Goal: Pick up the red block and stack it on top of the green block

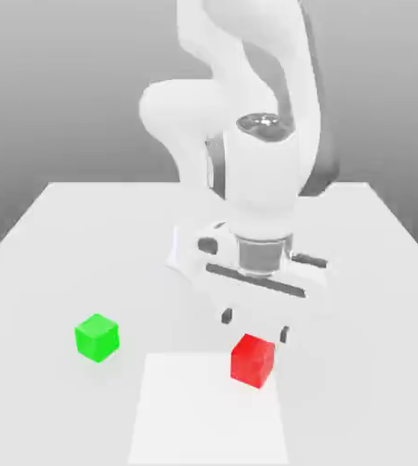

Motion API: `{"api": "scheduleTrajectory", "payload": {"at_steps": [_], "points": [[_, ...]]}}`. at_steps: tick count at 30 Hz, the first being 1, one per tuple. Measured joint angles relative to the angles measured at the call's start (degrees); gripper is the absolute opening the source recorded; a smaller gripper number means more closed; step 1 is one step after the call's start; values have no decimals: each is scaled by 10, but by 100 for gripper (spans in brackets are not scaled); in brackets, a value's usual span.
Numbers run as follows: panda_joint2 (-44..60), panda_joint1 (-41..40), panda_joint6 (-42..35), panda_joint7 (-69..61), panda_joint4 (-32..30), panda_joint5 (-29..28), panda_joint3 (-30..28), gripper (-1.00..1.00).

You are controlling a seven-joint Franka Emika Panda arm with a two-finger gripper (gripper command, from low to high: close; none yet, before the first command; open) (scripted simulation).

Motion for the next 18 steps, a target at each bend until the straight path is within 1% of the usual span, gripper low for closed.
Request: {"api": "scheduleTrajectory", "payload": {"at_steps": [3, 4, 11, 14, 18], "points": [[63, 39, 53, 36, 8, -48, -49, 0], [79, 47, 66, 45, 11, -59, -61, -100], [80, 49, 68, 48, 11, -62, -63, -100], [30, 34, 26, 16, 3, -19, -36, -100], [-52, 41, -43, -23, -9, 35, -28, -100]]}}
